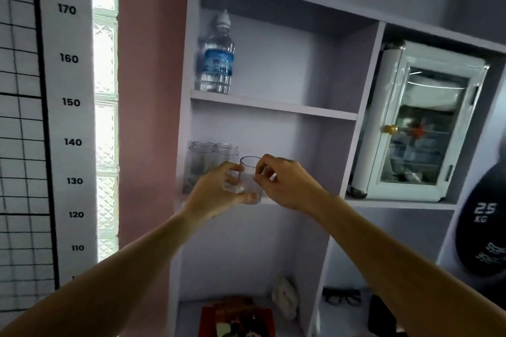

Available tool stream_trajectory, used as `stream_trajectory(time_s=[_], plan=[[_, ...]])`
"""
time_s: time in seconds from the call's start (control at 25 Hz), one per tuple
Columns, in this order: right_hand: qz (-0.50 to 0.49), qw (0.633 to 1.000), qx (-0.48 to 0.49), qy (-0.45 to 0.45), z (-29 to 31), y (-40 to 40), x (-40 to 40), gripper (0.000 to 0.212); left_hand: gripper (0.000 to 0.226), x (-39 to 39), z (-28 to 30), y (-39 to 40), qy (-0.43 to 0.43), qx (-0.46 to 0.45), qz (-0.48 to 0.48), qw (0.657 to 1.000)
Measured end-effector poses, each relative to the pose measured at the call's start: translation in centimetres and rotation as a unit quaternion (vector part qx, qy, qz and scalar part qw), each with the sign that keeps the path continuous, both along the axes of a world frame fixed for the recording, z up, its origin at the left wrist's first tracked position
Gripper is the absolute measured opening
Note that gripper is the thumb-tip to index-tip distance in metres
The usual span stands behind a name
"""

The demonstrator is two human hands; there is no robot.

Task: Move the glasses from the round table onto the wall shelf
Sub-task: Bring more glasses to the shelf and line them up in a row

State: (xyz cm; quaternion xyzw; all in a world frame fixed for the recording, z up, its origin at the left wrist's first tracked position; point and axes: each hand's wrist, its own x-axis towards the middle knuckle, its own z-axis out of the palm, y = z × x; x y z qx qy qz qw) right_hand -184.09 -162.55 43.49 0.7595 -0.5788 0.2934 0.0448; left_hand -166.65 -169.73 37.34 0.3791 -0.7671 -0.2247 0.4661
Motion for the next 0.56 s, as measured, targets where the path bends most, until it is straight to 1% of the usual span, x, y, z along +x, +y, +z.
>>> stream_trajectory(time_s=[0.12, 0.24, 0.28, 0.36, 0.44, 0.56], plan=[[0.021, 1.0, -0.002, 0.005, 0.0, -2.7, -1.4, 0.011, 0.068, -1.5, 0.3, -1.7, -0.031, -0.015, 0.04, 0.999], [0.045, 0.999, -0.001, 0.005, 0.0, -5.0, -3.3, 0.011, 0.068, -3.0, 0.5, -2.5, -0.126, -0.074, 0.137, 0.98], [0.055, 0.998, -0.003, -0.001, 0.0, -5.7, -3.9, 0.011, 0.069, -3.5, 0.5, -2.7, -0.143, -0.094, 0.165, 0.971], [0.083, 0.996, -0.005, -0.016, -0.2, -7.0, -5.1, 0.01, 0.063, -4.4, 0.4, -3.0, -0.145, -0.118, 0.207, 0.96], [0.113, 0.993, -0.005, -0.031, -0.5, -8.1, -5.8, 0.013, 0.057, -4.9, 0.0, -3.1, -0.133, -0.126, 0.226, 0.957], [0.147, 0.988, 0.0, -0.037, -1.0, -9.4, -6.6, 0.028, 0.058, -5.3, -0.6, -3.1, -0.121, -0.123, 0.237, 0.956]])
